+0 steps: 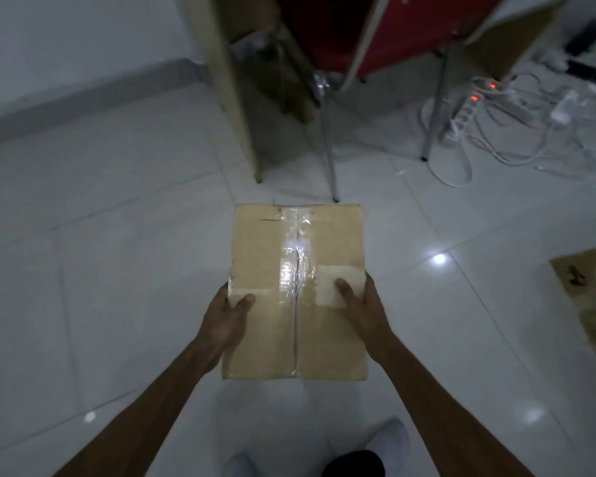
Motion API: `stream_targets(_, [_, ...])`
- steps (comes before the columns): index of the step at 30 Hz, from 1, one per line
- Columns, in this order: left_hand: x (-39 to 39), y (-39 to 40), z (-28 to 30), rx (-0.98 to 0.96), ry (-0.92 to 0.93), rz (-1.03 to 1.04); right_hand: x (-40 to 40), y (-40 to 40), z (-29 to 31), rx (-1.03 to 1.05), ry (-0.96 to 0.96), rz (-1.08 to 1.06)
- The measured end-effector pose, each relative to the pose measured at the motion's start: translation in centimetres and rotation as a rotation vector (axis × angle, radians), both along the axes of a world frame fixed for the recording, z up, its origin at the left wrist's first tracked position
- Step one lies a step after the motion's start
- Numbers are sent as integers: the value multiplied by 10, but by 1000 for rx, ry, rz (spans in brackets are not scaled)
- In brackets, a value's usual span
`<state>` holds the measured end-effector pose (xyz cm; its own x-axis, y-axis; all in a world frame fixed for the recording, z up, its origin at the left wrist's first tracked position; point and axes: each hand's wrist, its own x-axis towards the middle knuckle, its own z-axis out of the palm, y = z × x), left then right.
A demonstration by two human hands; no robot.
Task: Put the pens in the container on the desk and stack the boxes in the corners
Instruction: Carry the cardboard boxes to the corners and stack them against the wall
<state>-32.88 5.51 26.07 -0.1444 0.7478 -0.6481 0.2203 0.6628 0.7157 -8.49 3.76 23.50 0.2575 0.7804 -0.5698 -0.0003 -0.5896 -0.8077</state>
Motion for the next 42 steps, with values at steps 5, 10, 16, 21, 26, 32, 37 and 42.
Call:
stream_targets(5, [-113,-28,41,52,20,149,-115,23,37,42,-35,202])
stream_targets(10, [-222,-54,73,66,18,259,-225,40,70,41,-27,397])
stream_targets(16, [-339,-69,114,100,14,398,-355,62,107,65,-38,551])
stream_targets(21, [-418,-58,143,108,34,472,-446,98,132,95,-64,680])
stream_targets(26, [-487,-24,150,115,69,528,-526,151,145,109,-98,783])
stream_targets(32, [-582,61,144,104,64,589,-629,245,142,95,-106,882])
stream_targets(37, [-638,123,134,115,28,636,-693,318,135,89,-135,944])
stream_targets(42, [-701,179,118,127,-7,693,-769,386,127,87,-172,966])
